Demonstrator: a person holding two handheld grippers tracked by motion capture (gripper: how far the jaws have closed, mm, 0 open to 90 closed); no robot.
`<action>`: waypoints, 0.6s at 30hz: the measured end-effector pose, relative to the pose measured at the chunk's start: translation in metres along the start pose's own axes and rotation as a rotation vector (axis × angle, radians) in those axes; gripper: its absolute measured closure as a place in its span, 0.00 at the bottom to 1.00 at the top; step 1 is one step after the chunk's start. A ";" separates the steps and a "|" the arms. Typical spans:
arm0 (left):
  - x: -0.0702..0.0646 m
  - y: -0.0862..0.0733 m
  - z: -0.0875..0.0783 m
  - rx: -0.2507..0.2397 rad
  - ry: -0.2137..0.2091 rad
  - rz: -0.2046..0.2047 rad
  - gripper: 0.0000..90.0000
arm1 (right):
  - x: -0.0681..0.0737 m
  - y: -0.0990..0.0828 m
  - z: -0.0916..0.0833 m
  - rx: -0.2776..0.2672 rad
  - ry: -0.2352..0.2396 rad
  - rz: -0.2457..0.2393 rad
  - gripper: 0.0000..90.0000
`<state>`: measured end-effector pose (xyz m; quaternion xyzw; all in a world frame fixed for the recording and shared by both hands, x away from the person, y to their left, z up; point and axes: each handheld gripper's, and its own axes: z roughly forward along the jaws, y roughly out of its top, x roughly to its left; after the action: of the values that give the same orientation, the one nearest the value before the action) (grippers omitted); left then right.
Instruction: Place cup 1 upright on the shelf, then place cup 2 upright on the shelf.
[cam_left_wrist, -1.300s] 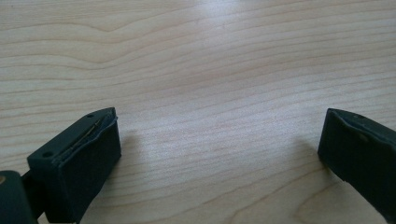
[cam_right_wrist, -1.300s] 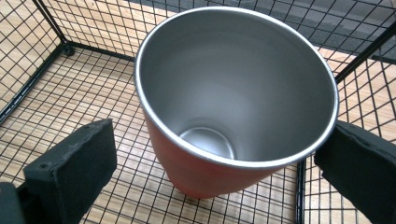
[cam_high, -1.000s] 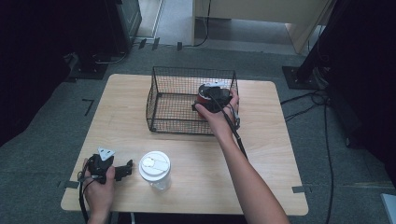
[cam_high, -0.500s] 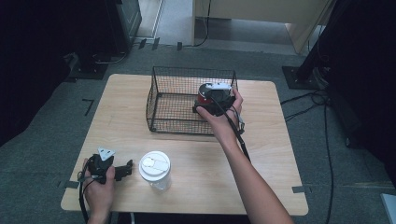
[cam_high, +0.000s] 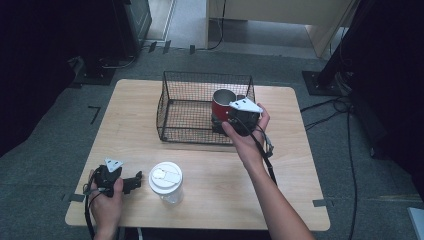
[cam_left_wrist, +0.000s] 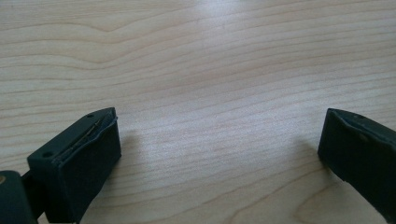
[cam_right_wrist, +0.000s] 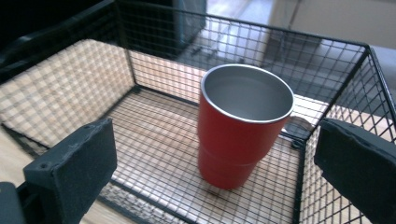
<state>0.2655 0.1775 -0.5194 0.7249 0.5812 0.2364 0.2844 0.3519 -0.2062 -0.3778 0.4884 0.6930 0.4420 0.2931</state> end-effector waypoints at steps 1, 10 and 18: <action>0.000 0.000 0.000 0.000 0.000 0.000 0.00 | 0.000 0.000 0.000 0.000 0.000 0.000 0.00; 0.000 0.000 0.000 0.000 0.000 0.000 0.00 | 0.006 -0.019 -0.023 -0.073 0.066 -0.009 0.00; 0.000 0.000 0.000 0.002 -0.001 0.000 0.00 | 0.010 -0.040 -0.033 -0.090 0.116 0.004 0.00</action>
<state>0.2655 0.1775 -0.5193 0.7253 0.5812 0.2357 0.2839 0.3039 -0.2131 -0.3991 0.4496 0.6874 0.5006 0.2734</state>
